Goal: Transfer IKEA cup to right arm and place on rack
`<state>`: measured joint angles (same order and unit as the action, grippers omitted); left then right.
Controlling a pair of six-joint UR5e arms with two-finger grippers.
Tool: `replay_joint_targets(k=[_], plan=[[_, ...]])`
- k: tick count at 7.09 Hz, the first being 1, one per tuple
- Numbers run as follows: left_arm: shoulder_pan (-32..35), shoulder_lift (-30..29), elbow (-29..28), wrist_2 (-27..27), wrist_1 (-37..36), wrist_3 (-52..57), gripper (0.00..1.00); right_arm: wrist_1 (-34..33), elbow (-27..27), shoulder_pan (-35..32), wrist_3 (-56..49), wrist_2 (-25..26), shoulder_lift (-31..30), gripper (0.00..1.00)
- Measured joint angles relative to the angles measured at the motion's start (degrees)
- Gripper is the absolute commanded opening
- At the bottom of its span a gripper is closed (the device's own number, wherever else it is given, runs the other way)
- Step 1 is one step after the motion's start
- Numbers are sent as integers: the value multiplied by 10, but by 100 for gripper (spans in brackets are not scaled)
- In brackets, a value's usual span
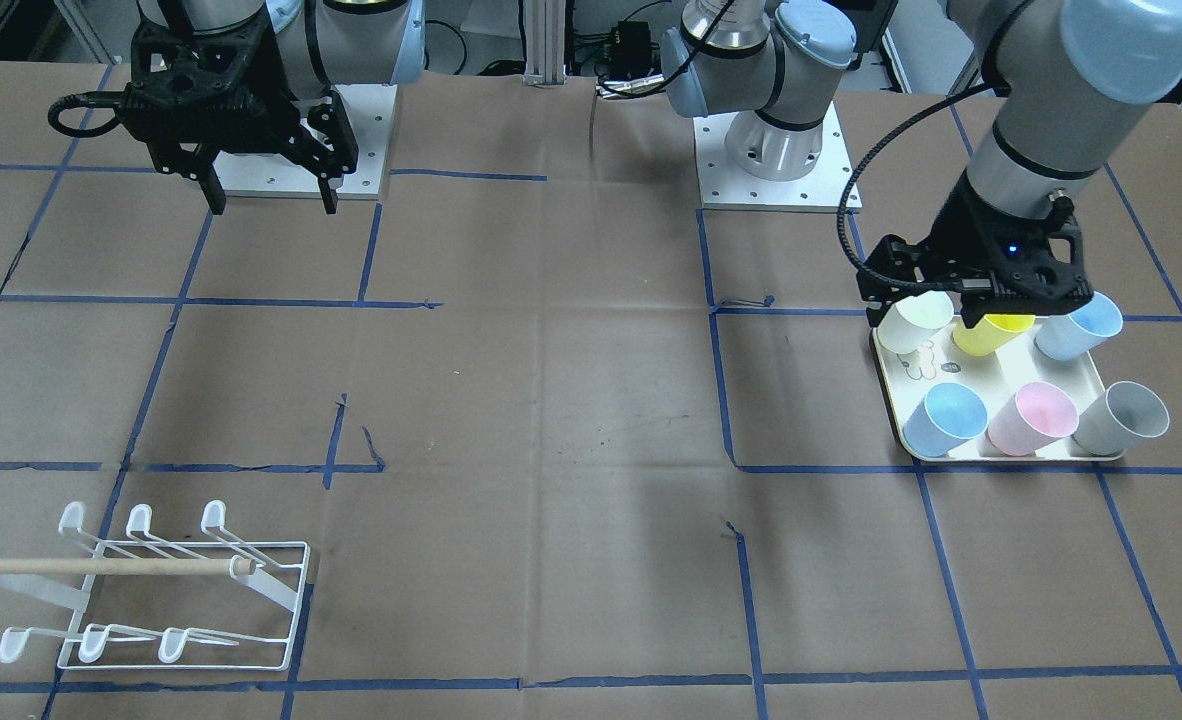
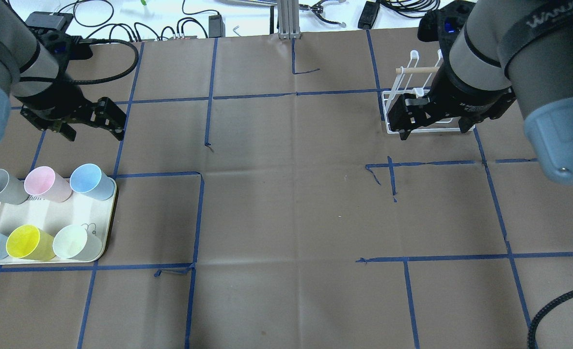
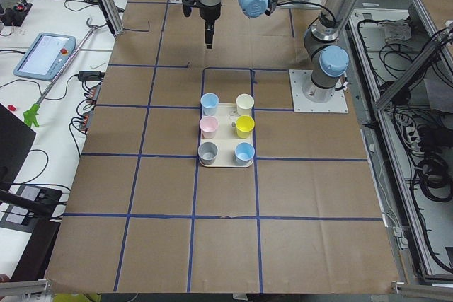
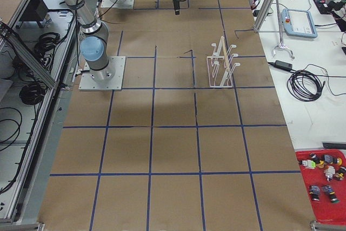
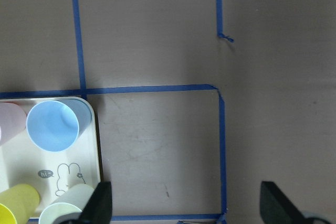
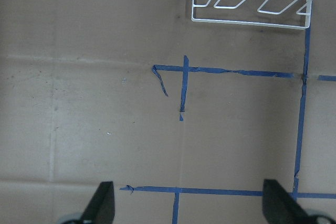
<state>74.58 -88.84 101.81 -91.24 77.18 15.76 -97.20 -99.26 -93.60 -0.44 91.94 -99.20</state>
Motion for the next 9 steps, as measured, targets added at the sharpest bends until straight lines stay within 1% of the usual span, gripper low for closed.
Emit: replay_joint_targets(k=[2, 3, 6, 7, 9], plan=[[-81, 5, 46, 3, -43, 61, 99, 0, 0, 0, 0, -1, 0, 100], [-102, -1, 67, 4, -75, 78, 99, -1, 0, 0, 0, -1, 0, 100], [-113, -62, 123, 4, -195, 86, 99, 1, 2, 0, 0, -1, 0, 100], [-112, -82, 135, 5, -220, 86, 99, 1, 1, 0, 0, -1, 0, 100], [-109, -113, 142, 6, -239, 84, 99, 4, -1, 0, 0, -1, 1, 100]])
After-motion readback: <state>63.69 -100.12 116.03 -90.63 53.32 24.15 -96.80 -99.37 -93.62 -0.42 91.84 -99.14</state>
